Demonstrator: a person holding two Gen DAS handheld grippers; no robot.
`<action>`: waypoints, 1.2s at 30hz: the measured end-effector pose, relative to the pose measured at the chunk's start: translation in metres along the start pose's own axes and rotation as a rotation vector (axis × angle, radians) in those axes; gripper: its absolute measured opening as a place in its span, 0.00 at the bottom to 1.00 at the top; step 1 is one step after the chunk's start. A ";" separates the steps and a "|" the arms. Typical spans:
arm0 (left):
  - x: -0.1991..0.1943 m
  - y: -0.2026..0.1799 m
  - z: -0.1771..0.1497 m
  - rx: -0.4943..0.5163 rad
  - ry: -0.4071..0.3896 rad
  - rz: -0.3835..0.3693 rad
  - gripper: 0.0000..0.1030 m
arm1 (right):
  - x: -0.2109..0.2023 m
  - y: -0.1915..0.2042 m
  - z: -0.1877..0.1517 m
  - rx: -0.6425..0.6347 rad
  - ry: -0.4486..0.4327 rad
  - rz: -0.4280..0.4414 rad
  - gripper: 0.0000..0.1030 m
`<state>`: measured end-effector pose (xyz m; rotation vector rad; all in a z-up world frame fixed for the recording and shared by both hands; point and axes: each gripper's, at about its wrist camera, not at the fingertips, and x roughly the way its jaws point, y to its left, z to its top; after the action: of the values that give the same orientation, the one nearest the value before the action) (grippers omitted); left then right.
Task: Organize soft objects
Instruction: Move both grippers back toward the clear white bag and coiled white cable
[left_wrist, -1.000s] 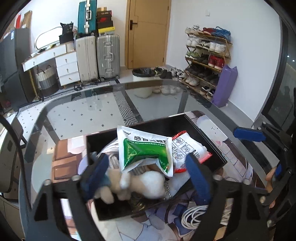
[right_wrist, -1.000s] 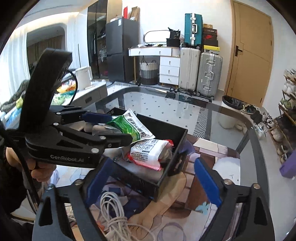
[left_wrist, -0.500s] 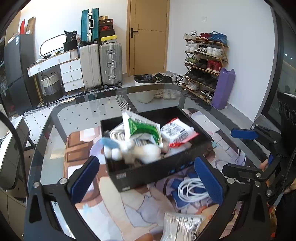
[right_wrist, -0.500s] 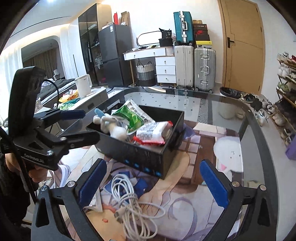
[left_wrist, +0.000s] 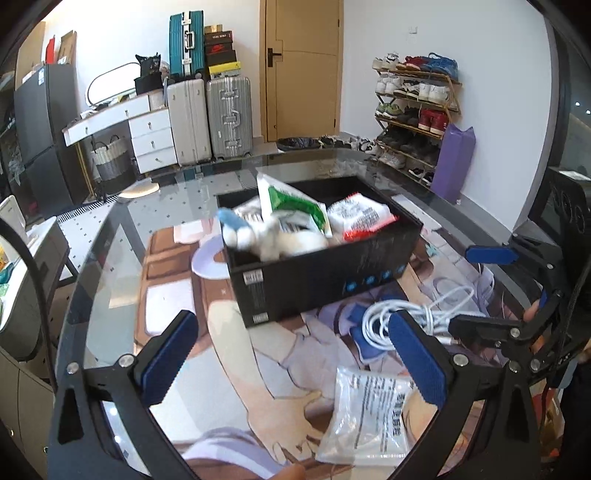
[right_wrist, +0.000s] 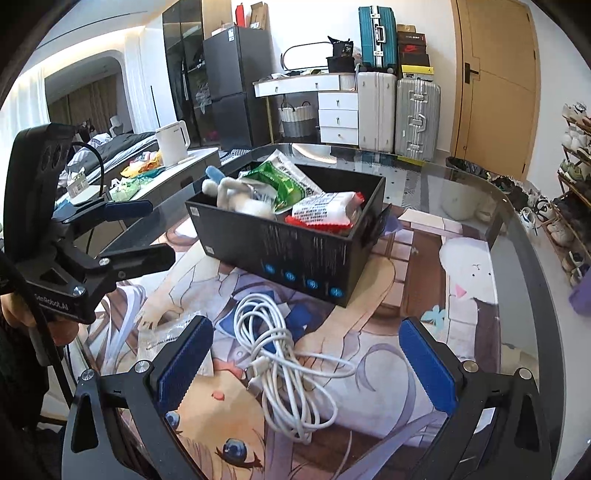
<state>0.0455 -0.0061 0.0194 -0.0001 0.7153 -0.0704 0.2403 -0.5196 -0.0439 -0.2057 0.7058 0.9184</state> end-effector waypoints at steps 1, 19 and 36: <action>0.000 -0.001 -0.002 0.004 0.004 0.002 1.00 | 0.001 0.000 -0.001 -0.003 0.007 -0.002 0.99; 0.007 -0.029 -0.024 0.140 0.133 -0.098 1.00 | 0.022 0.000 -0.018 -0.036 0.120 -0.034 0.99; 0.018 -0.037 -0.040 0.185 0.241 -0.142 1.00 | 0.021 -0.031 -0.021 0.034 0.133 -0.072 0.99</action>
<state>0.0307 -0.0429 -0.0219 0.1369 0.9468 -0.2764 0.2629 -0.5339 -0.0776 -0.2626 0.8312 0.8289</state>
